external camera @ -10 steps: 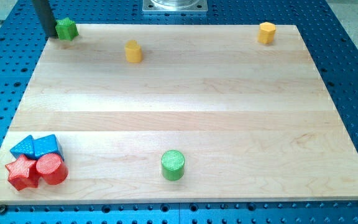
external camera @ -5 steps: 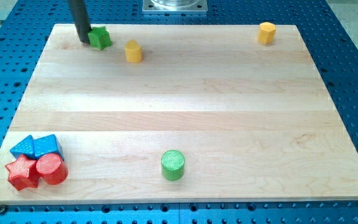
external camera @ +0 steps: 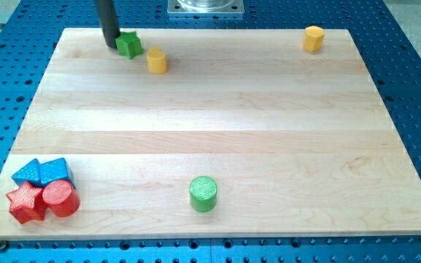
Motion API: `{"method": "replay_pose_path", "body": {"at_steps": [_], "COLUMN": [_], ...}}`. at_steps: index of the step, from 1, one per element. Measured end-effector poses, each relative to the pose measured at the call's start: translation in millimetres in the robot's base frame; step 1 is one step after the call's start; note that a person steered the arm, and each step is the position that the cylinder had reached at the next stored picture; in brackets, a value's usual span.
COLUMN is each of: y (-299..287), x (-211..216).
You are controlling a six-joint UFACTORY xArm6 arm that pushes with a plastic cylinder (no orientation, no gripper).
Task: Push the yellow heart and green star to the center of the board
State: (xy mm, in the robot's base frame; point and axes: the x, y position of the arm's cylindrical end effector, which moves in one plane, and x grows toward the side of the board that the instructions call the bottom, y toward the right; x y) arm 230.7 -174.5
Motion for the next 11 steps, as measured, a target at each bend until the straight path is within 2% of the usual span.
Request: {"method": "replay_pose_path", "body": {"at_steps": [3,5,6,7,9,10,11], "y": [47,25,55,82,112,97,62], "x": [76,51,42,61,125,127,91]}}
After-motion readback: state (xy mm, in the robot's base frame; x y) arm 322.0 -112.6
